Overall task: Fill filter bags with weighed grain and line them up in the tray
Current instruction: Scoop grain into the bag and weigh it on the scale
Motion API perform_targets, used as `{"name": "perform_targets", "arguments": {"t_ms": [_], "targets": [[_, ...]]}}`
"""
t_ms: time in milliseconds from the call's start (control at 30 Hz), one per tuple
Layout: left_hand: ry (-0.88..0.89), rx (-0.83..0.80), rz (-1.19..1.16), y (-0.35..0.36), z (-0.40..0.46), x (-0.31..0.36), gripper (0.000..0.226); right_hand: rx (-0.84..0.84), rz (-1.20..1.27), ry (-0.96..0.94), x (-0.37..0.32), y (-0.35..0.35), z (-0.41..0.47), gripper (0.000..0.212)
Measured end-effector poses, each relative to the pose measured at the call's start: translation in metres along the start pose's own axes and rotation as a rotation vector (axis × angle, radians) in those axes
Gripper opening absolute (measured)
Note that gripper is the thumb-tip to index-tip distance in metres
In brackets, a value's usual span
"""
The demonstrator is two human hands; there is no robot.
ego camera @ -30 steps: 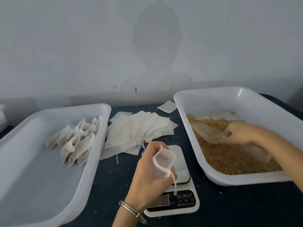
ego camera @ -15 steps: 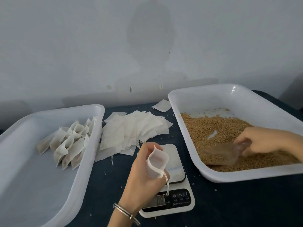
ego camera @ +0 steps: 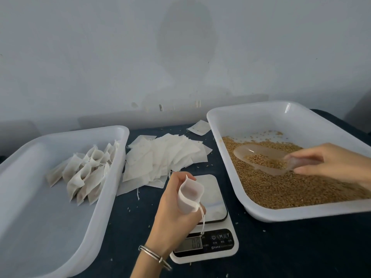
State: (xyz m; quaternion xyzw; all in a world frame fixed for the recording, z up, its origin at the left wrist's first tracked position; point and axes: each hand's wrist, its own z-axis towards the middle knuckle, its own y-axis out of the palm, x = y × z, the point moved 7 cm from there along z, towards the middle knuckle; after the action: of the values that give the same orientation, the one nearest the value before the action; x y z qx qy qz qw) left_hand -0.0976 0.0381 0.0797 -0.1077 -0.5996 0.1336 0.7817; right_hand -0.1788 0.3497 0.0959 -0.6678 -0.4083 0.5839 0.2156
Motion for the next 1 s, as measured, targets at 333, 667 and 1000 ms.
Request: {"name": "perform_targets", "arguments": {"t_ms": [333, 667, 1000], "targets": [[-0.051, 0.002, 0.059, 0.002, 0.008, -0.001, 0.041, -0.162, -0.209, -0.293, -0.101, 0.009, -0.024, 0.051], [-0.101, -0.067, 0.004, 0.001, 0.008, -0.012, 0.039, -0.106, -0.456, -0.341, -0.135, 0.011, -0.021, 0.048], [-0.094, -0.124, 0.117, 0.017, 0.017, -0.017, 0.04, -0.138, -0.672, -0.239, -0.164, 0.016, -0.015, 0.03]]}}
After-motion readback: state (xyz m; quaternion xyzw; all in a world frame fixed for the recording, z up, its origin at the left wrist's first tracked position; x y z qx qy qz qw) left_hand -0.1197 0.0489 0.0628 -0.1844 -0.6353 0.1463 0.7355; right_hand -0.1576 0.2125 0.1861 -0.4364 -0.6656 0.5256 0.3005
